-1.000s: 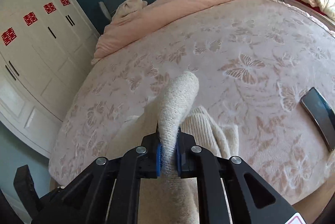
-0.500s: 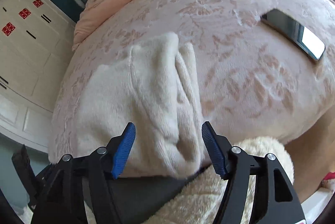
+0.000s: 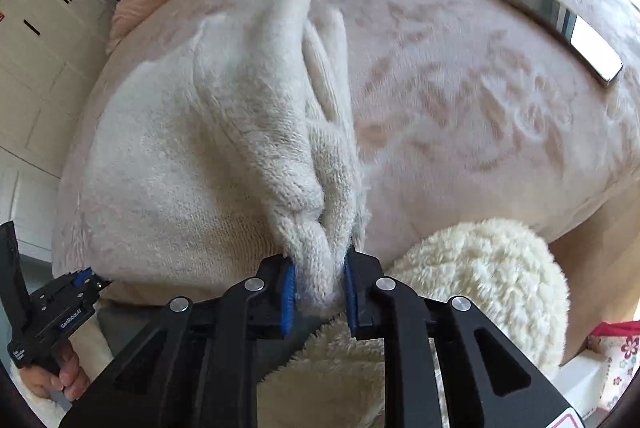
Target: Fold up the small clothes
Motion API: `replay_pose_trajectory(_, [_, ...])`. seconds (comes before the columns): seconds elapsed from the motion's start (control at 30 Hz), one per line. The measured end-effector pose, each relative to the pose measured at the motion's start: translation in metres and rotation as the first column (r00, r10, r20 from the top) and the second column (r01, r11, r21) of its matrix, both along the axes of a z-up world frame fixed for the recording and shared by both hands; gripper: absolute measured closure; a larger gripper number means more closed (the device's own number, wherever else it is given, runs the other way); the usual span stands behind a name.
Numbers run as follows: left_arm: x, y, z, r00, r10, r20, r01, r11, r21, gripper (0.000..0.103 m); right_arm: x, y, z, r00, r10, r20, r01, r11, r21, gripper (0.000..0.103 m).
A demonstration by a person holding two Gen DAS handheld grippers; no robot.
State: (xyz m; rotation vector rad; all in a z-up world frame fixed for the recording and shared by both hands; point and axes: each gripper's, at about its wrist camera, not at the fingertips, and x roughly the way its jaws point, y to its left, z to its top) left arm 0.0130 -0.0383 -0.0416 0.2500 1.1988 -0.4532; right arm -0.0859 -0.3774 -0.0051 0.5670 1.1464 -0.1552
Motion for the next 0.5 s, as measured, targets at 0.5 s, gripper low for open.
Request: replay_pose_trajectory(0.5, [0.009,0.013,0.101,0.97,0.113,0.217,-0.098,0.992,-0.079,0.045,0.107,0.086,0.071,0.953,0.252,0.171,-0.246,0.968,-0.052,0.073])
